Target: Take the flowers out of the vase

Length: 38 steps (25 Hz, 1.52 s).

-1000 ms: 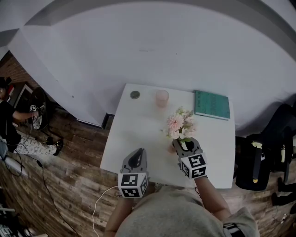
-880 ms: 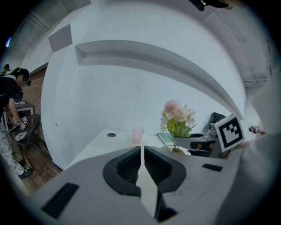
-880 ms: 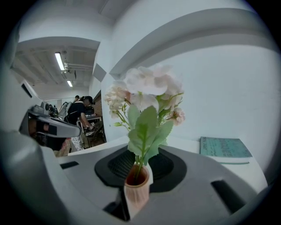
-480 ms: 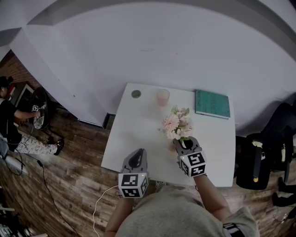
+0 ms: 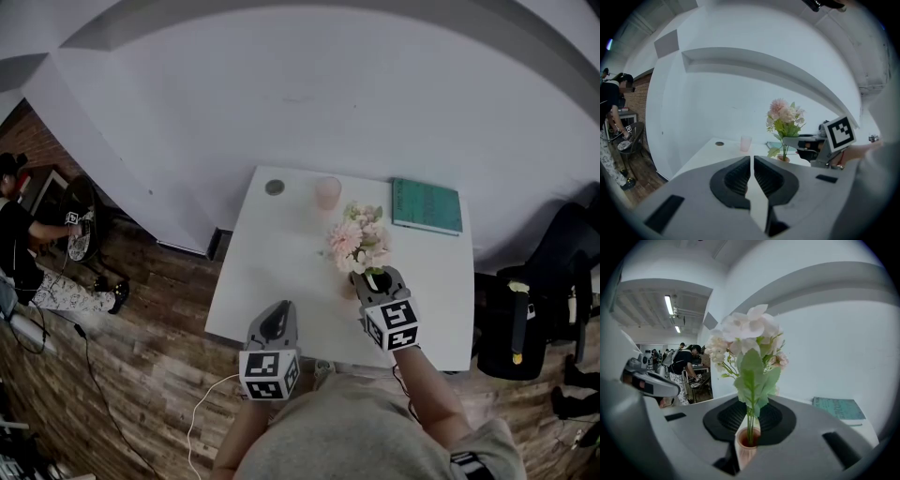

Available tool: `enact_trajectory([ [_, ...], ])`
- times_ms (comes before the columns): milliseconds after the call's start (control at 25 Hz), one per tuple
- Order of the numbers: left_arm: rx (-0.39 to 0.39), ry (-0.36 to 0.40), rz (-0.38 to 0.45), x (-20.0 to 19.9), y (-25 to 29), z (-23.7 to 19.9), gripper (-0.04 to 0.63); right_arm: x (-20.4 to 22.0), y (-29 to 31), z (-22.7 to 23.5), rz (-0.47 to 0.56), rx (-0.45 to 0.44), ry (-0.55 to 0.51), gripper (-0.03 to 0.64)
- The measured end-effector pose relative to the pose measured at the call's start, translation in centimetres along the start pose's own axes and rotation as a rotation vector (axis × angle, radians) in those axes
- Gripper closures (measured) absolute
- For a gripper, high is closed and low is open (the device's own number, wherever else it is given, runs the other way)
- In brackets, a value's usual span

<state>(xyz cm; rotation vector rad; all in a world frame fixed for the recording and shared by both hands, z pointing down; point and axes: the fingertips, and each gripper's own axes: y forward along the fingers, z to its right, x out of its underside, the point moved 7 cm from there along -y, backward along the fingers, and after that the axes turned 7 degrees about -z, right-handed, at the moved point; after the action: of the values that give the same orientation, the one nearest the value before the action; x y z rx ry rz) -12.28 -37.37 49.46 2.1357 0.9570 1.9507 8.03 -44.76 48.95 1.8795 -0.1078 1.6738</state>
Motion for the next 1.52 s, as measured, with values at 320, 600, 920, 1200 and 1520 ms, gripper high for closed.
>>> enact_trajectory([
  [320,0.006,0.003,0.009,0.7,-2.0,1.1,0.572,-2.3,-1.8,0.0,0.065,0.015,-0.017,0.563],
  [600,0.007,0.008,0.019,1.3,-4.2,1.8,0.572,-3.9,-3.4,-0.7,0.117,0.025,-0.029,0.563],
  [920,0.002,0.002,0.023,2.7,-7.2,2.3,0.572,-6.1,-5.6,-1.9,0.185,0.045,-0.058,0.565],
  [1200,0.008,0.011,0.023,4.1,-9.8,3.5,0.574,-6.7,-8.8,-3.2,0.231,0.072,-0.059,0.564],
  [1520,0.025,0.018,0.035,5.5,-12.5,4.2,0.574,-6.0,-12.0,-5.3,0.25,0.084,-0.064,0.565],
])
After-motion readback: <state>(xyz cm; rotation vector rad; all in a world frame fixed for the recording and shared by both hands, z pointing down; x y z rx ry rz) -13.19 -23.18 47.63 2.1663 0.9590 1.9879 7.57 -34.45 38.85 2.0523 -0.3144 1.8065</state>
